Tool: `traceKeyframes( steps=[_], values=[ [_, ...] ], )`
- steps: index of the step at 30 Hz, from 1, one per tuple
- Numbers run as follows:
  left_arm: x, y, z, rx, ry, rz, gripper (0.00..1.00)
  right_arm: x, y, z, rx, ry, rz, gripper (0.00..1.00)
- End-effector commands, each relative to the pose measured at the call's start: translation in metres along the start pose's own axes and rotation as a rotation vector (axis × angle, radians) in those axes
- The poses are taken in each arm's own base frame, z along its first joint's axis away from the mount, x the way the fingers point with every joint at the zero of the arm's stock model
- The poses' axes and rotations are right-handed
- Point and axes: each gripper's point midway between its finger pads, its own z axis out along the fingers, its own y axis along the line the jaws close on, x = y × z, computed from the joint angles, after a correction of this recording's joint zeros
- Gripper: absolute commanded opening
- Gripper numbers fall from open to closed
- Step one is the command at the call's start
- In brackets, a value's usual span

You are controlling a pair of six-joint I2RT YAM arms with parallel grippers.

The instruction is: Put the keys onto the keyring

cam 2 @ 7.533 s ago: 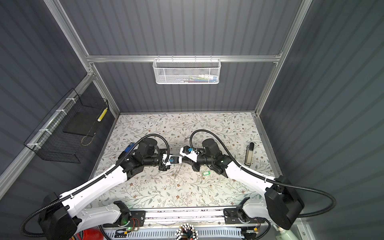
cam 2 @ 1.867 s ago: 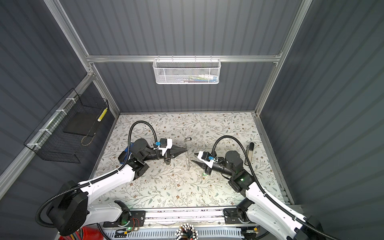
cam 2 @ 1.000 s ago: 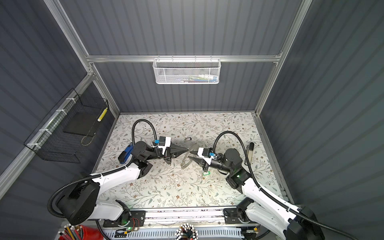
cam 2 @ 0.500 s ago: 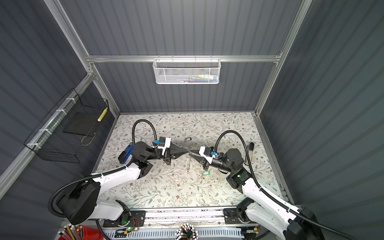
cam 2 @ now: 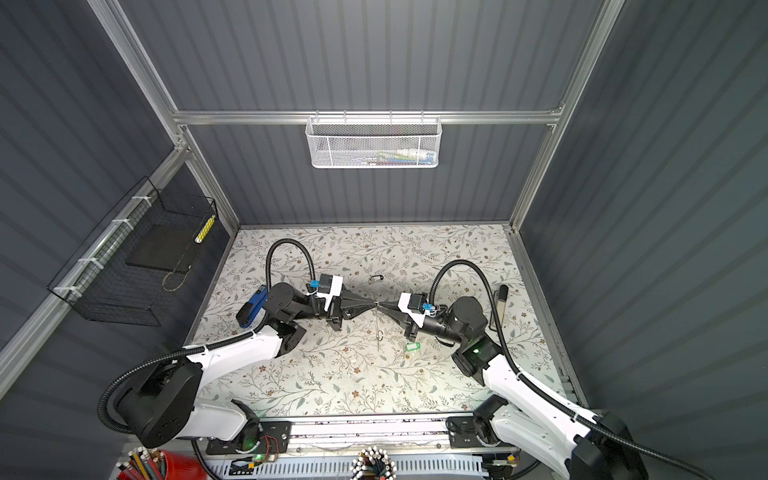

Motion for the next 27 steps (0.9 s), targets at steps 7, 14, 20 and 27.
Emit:
traceKeyframes(
  steps=[7, 14, 20, 27],
  values=[
    [-0.014, -0.002, 0.003, 0.034, -0.033, 0.037, 0.0, -0.014, 0.001, 0.004, -0.049, -0.036, 0.009, 0.09],
    [-0.007, -0.002, 0.001, 0.024, 0.006, 0.049, 0.01, -0.01, 0.0, 0.001, -0.042, -0.003, 0.015, 0.04],
    [0.019, -0.002, -0.012, 0.004, 0.347, 0.192, 0.26, 0.008, 0.0, -0.007, -0.036, 0.157, 0.035, 0.03],
    [0.026, -0.001, -0.025, -0.007, 0.521, 0.266, 0.28, 0.026, 0.005, -0.01, -0.069, 0.284, 0.082, 0.03]
  ],
)
